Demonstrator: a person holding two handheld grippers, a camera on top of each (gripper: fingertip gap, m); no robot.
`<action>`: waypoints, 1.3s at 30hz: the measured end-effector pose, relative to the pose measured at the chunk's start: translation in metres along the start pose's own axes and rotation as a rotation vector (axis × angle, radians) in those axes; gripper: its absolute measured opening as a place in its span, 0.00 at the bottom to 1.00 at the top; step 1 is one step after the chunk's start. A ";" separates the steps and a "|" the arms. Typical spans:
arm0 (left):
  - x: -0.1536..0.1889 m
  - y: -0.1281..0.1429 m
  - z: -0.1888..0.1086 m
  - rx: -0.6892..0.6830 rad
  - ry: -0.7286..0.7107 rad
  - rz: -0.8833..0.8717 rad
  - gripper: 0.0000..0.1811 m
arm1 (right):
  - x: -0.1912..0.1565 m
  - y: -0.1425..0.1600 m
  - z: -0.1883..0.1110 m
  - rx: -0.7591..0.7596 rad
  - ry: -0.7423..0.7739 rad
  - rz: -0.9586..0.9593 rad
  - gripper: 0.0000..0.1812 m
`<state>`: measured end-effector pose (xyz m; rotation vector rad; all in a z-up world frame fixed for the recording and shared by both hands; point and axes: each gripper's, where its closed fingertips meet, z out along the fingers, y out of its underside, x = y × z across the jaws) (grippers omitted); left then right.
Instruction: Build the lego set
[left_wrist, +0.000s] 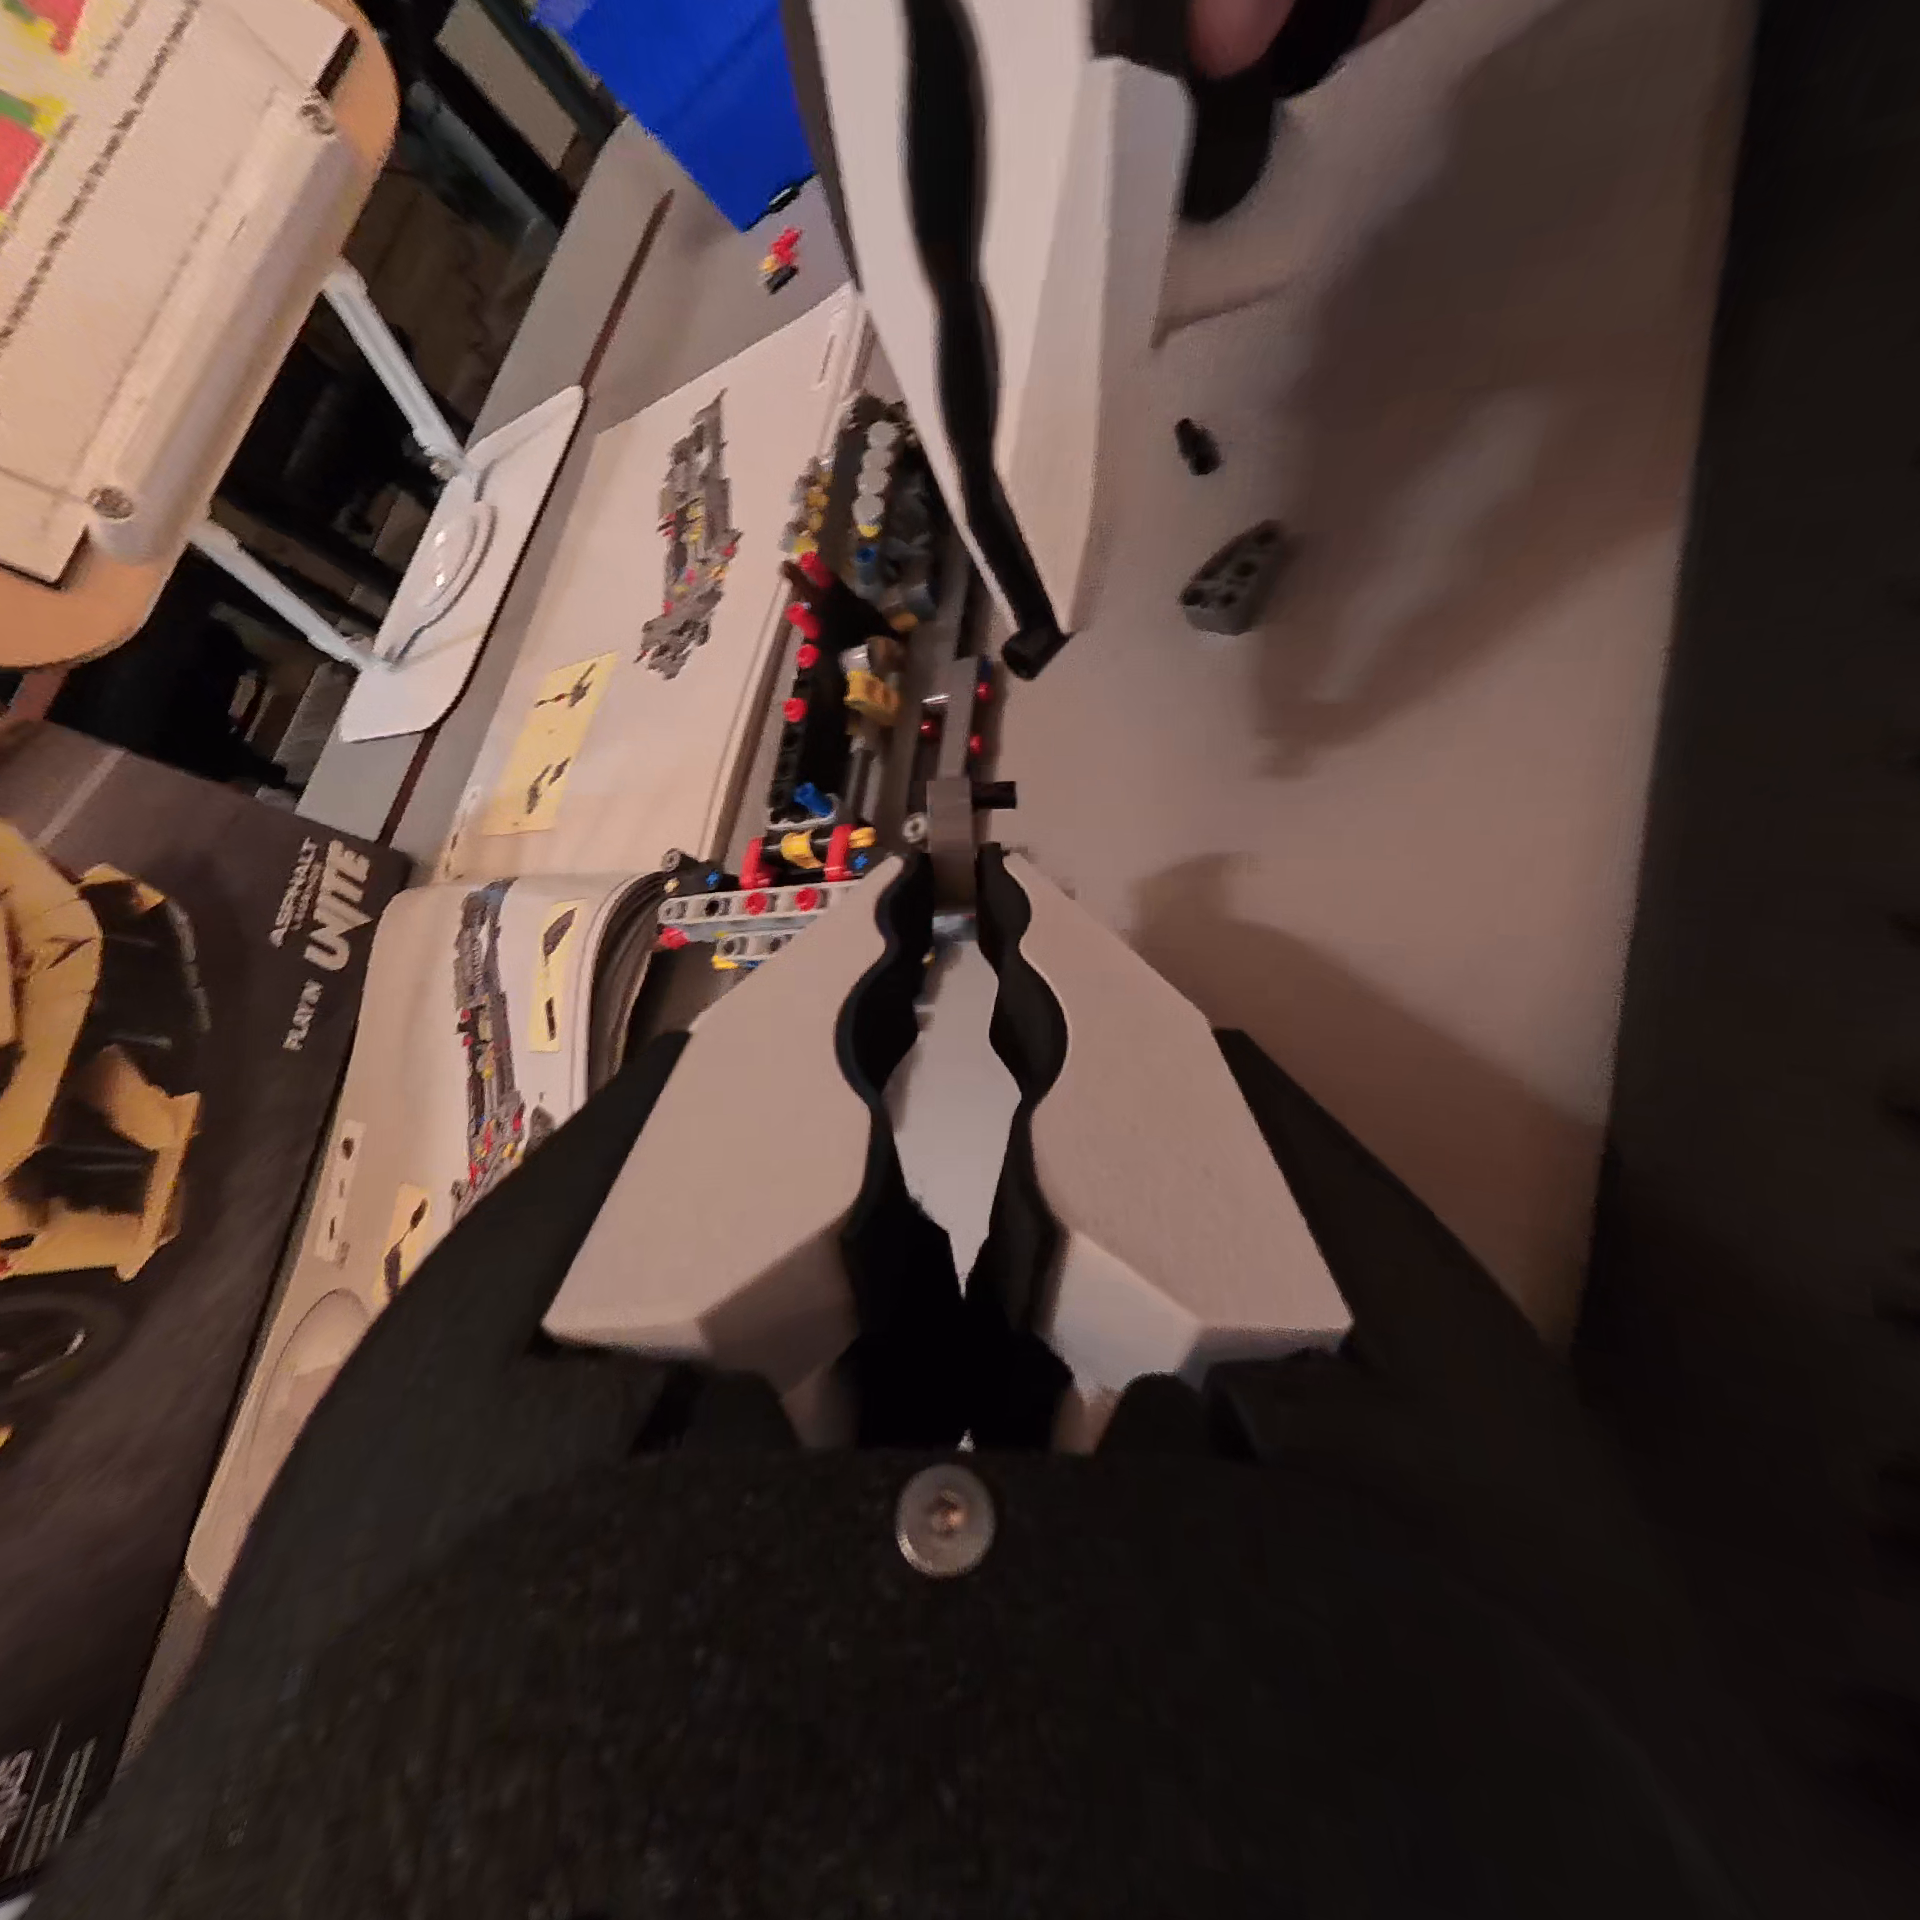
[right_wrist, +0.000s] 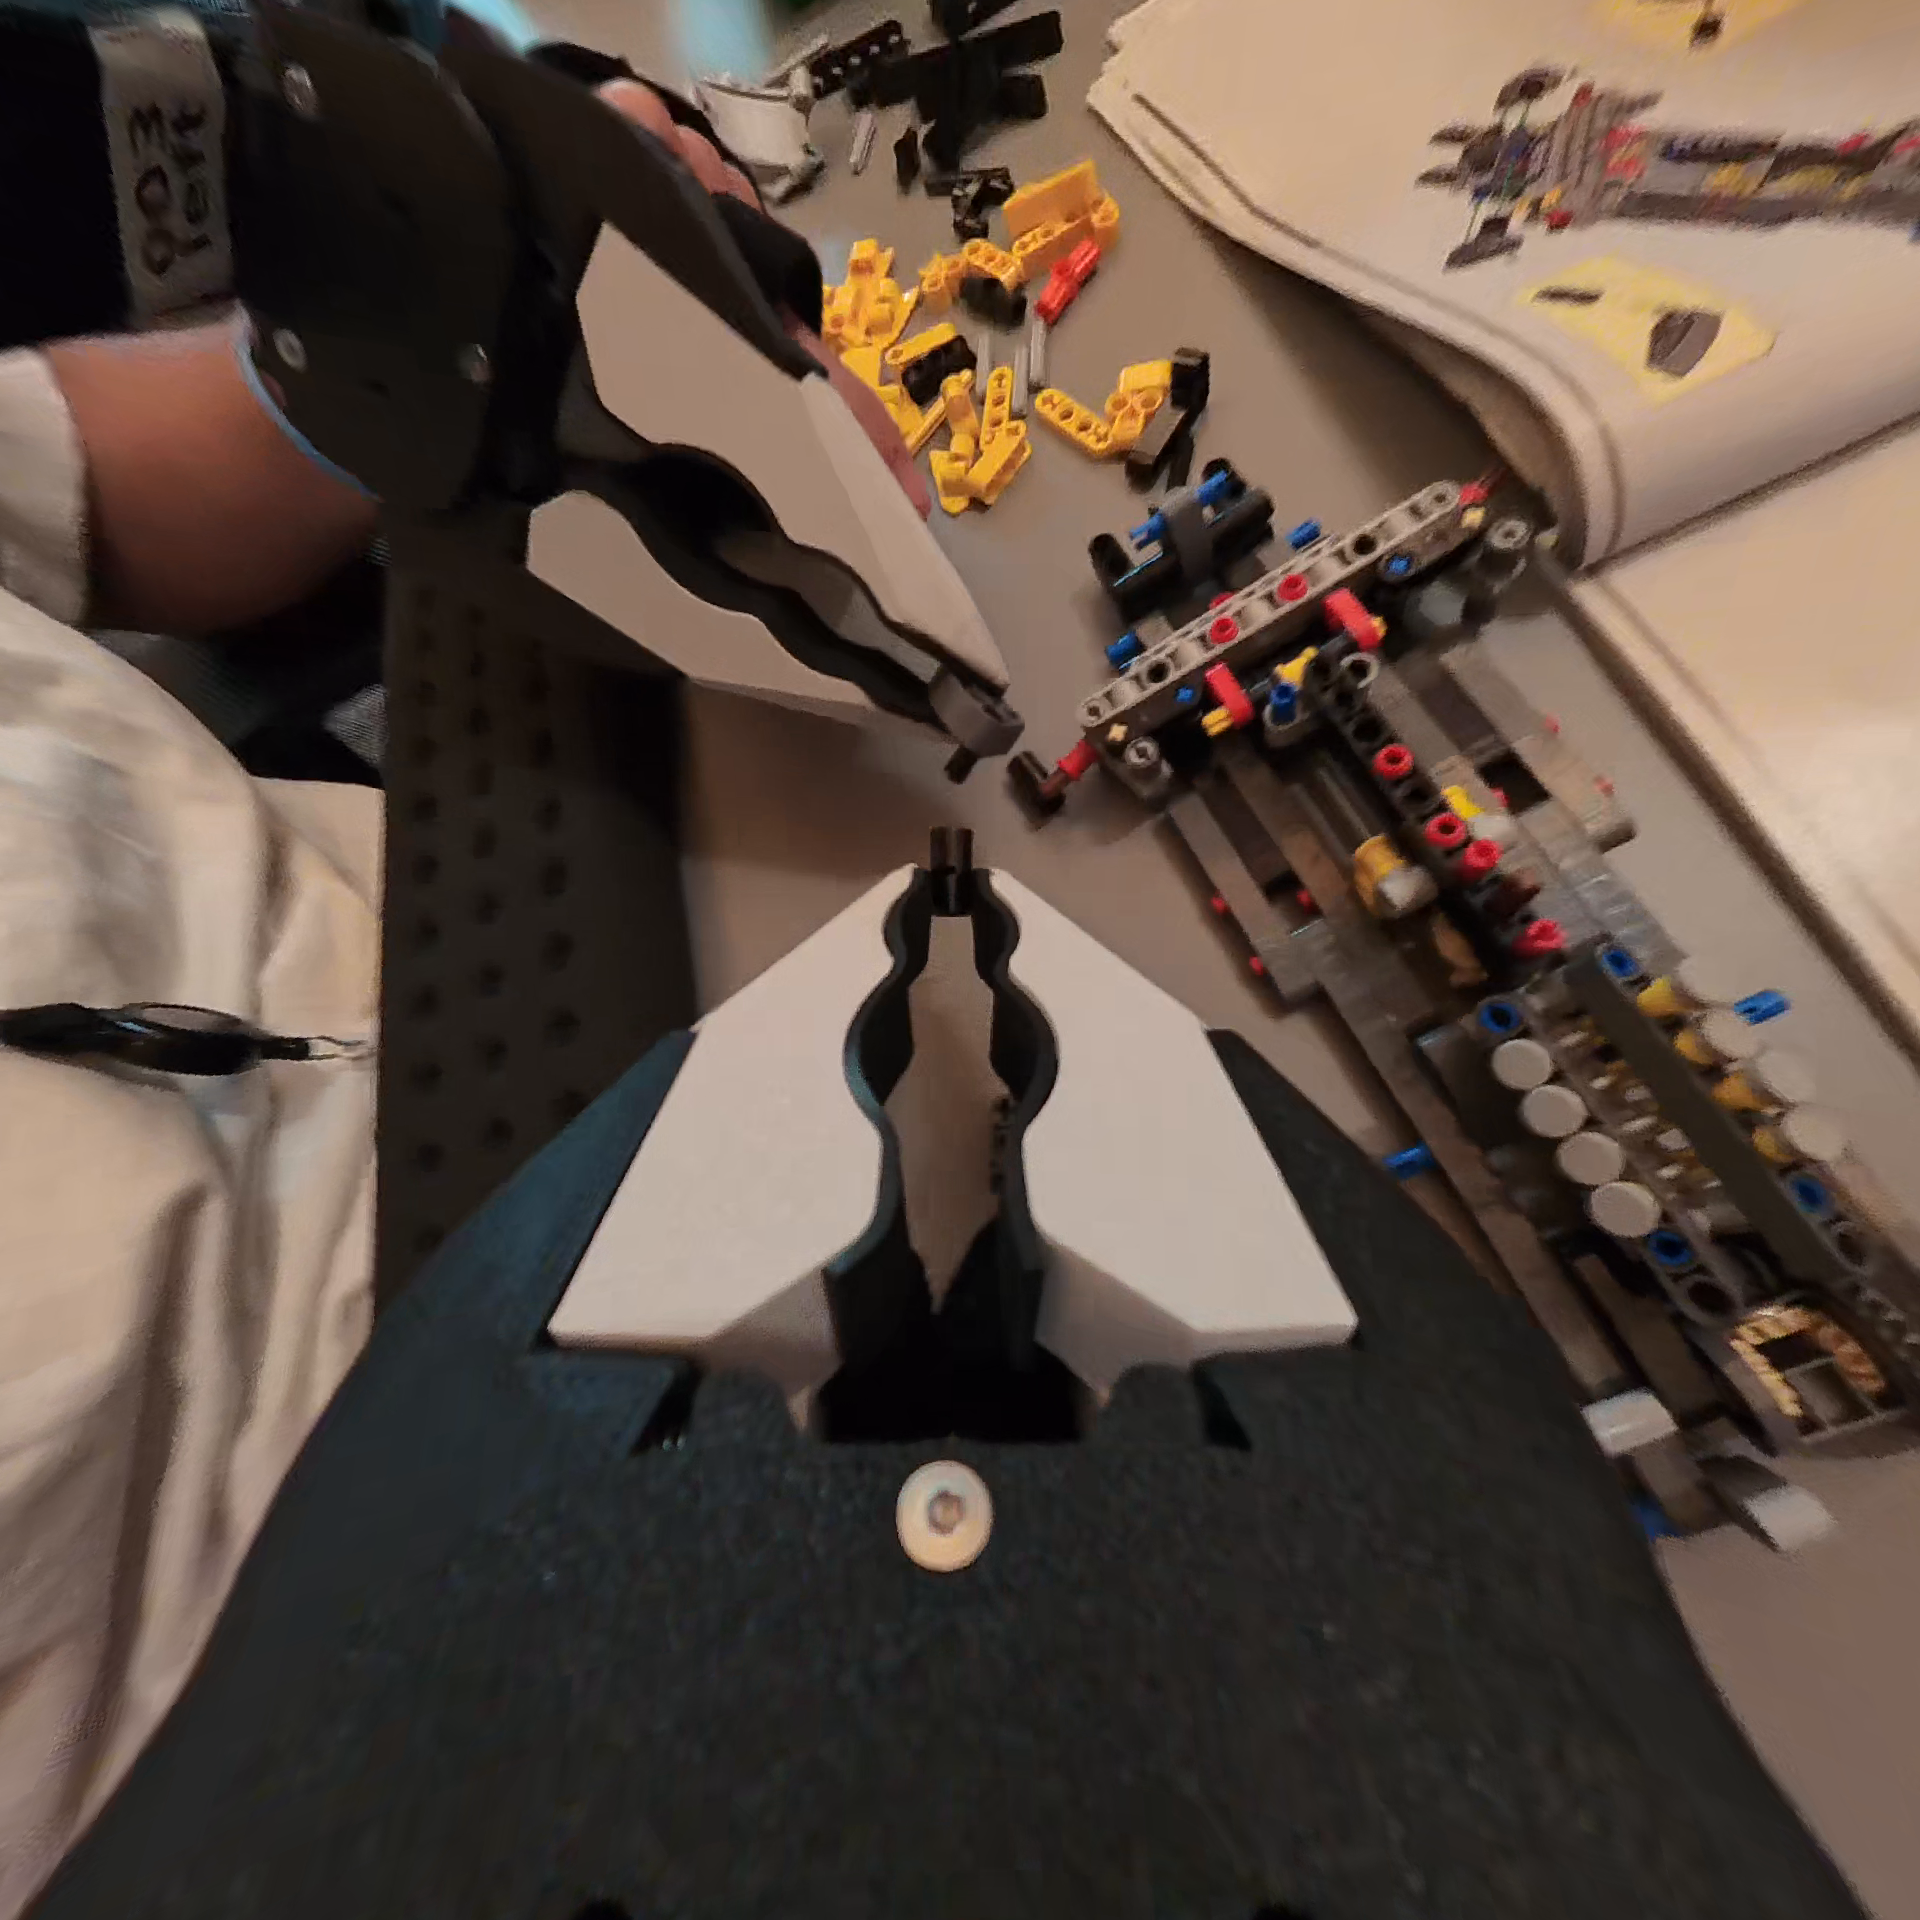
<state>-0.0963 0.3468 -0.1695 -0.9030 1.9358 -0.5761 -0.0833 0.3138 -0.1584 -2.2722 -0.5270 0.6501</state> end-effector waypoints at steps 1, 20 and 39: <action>-0.005 0.000 0.000 0.001 -0.024 -0.015 0.03 | 0.002 -0.002 0.001 -0.003 0.057 -0.053 0.04; -0.002 0.004 0.003 -0.032 -0.003 -0.048 0.04 | 0.001 -0.013 0.002 -0.131 0.439 -0.444 0.04; -0.030 0.001 -0.009 0.023 -0.137 -0.076 0.04 | 0.032 0.144 -0.144 -1.416 0.296 0.276 0.04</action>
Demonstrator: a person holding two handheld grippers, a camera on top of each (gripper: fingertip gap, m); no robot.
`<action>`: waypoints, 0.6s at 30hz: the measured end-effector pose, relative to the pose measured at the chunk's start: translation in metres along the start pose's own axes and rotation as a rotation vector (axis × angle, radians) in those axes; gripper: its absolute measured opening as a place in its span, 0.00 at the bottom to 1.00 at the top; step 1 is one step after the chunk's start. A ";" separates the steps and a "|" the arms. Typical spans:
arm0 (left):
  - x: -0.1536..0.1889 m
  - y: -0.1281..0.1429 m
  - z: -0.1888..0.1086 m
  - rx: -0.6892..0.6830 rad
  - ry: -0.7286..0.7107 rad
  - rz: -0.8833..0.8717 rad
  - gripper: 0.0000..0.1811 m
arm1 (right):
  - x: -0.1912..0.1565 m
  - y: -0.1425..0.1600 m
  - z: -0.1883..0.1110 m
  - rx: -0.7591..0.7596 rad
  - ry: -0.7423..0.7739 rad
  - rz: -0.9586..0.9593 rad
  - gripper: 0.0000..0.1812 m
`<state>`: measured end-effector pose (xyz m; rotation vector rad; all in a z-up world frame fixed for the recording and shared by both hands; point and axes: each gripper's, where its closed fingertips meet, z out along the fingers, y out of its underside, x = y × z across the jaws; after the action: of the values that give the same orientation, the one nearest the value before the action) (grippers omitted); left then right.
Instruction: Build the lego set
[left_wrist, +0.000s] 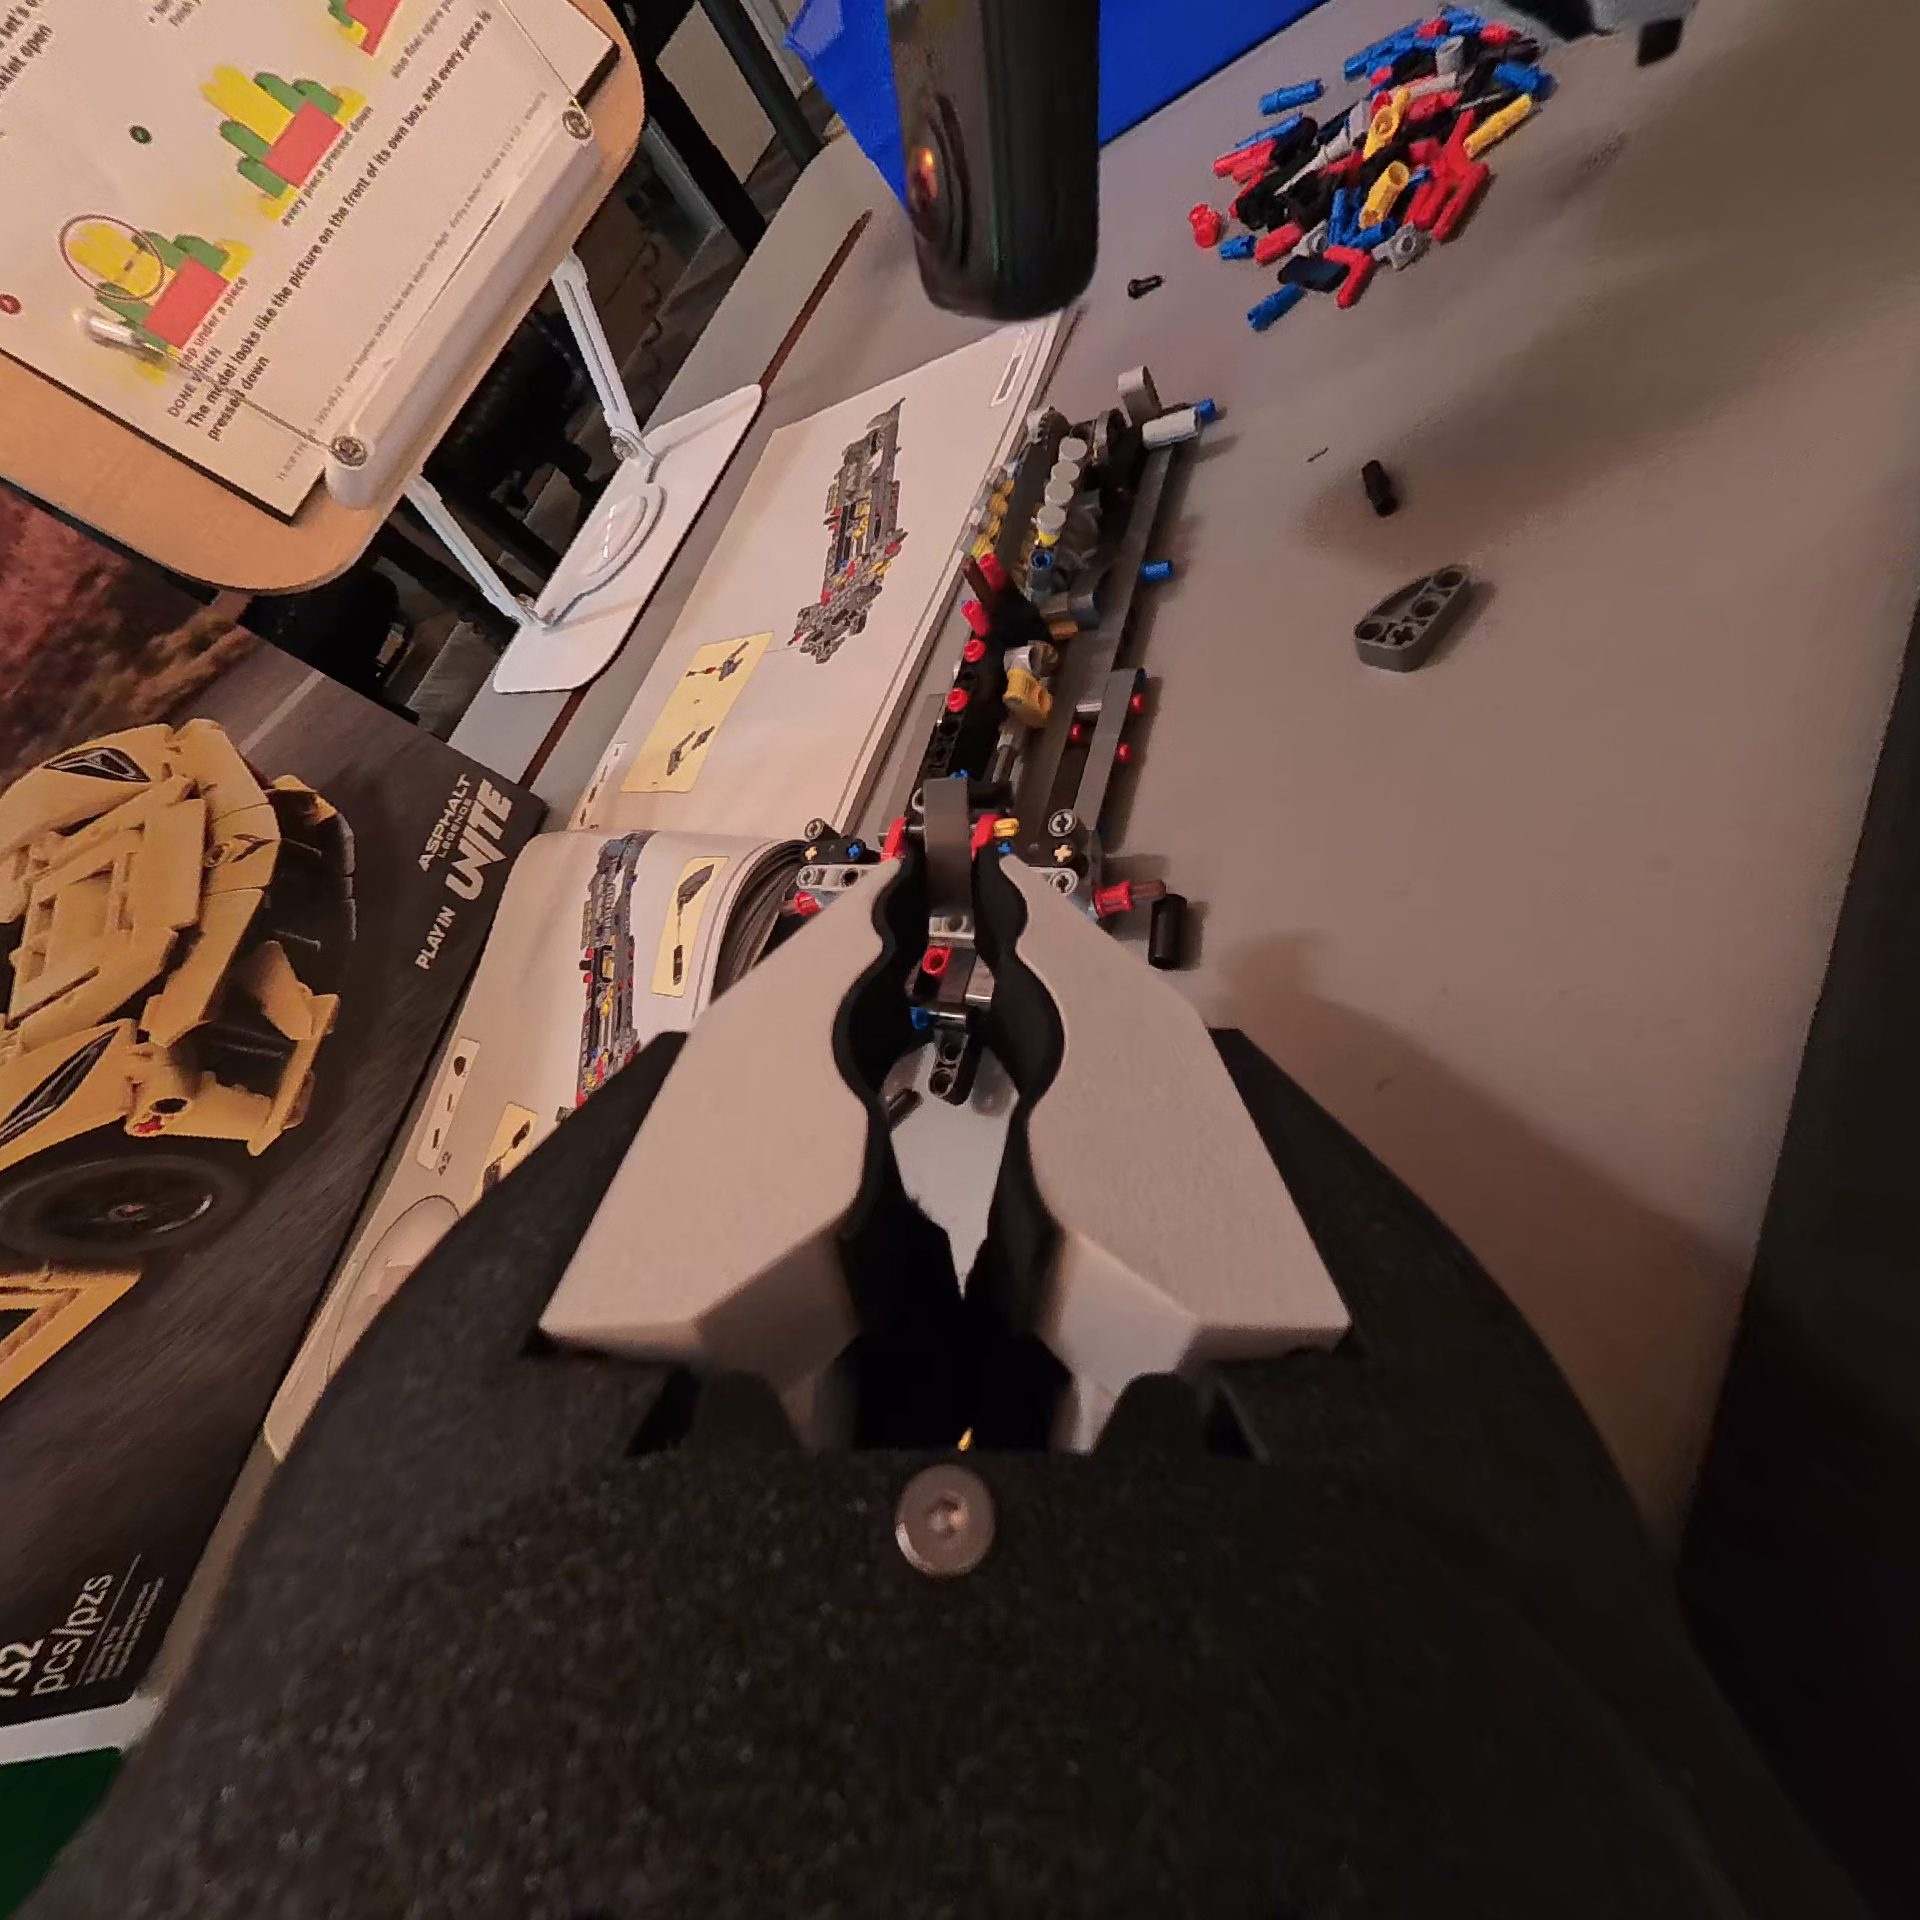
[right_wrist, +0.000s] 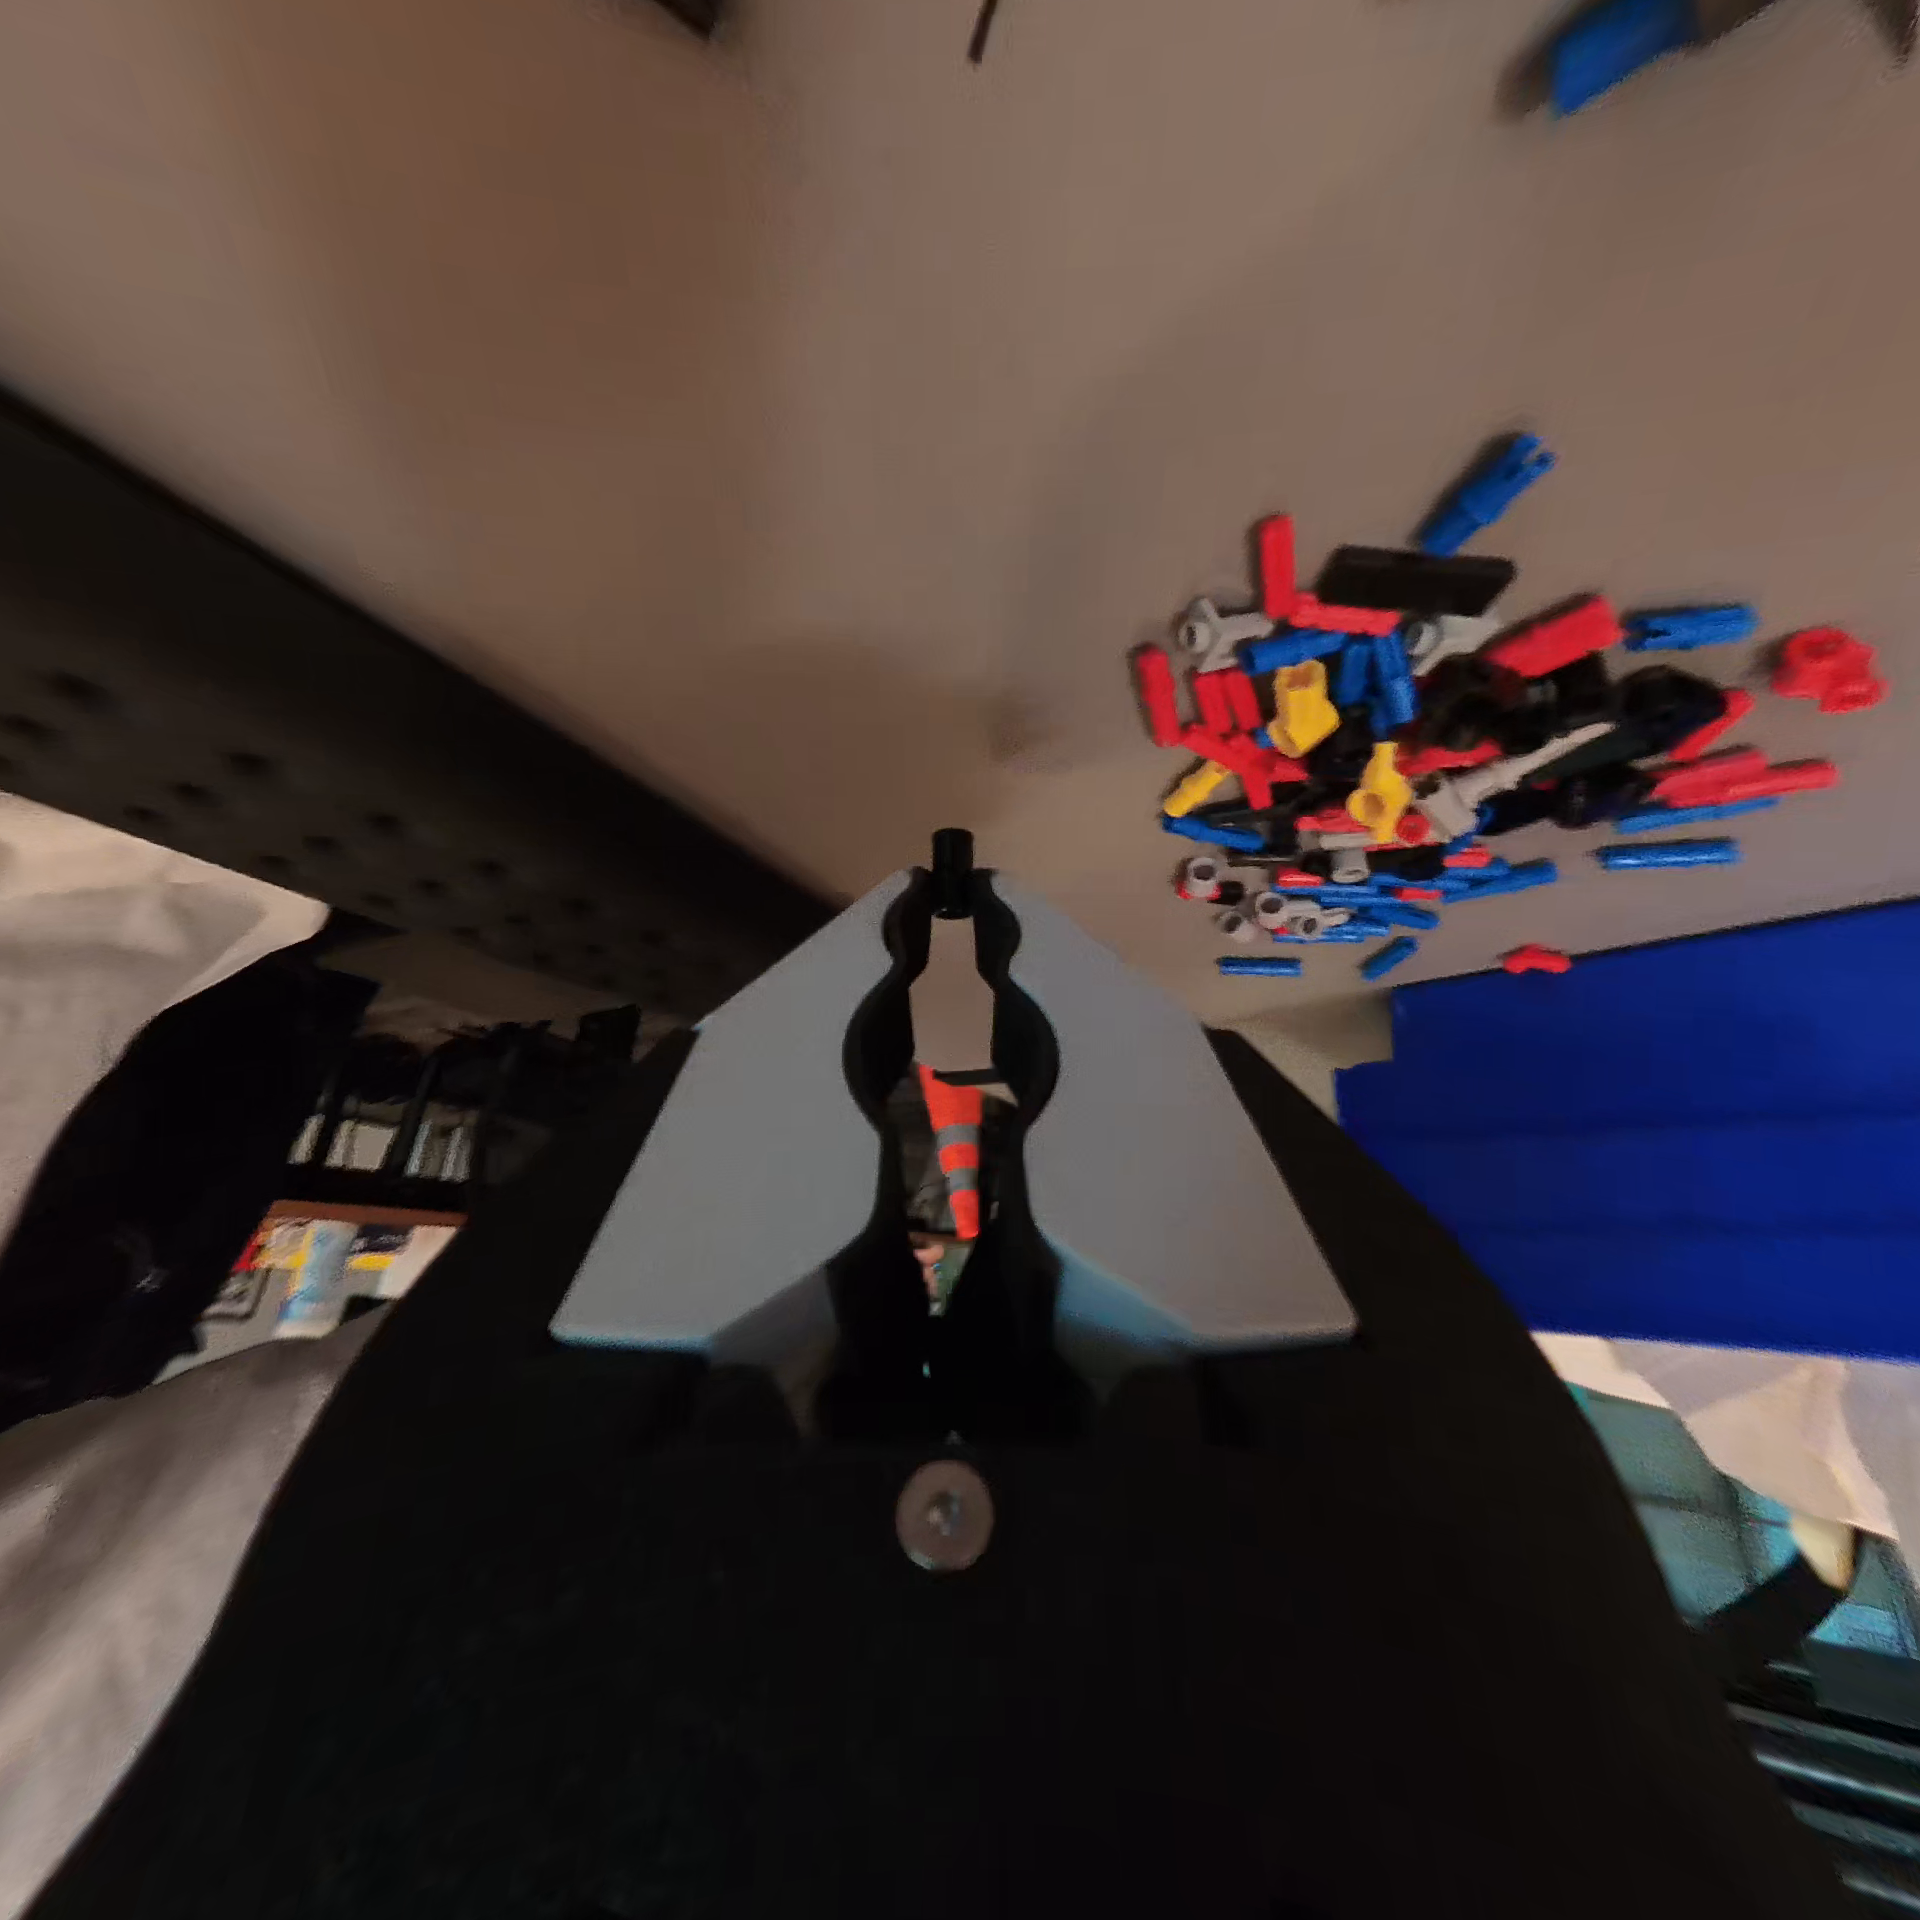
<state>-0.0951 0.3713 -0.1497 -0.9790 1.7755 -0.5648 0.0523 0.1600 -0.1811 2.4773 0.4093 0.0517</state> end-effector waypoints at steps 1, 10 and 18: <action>0.000 0.000 0.000 -0.003 0.000 0.003 0.04 | -0.001 0.001 0.004 -0.019 -0.012 0.005 0.04; 0.002 0.001 0.001 -0.007 0.002 0.025 0.04 | 0.004 -0.006 0.012 -0.013 0.034 -0.003 0.04; 0.003 0.002 0.001 -0.010 0.004 0.037 0.03 | 0.004 -0.006 0.018 -0.036 0.046 -0.023 0.04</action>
<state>-0.0952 0.3696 -0.1532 -0.9501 1.7983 -0.5351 0.0565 0.1557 -0.1994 2.4390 0.4527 0.1055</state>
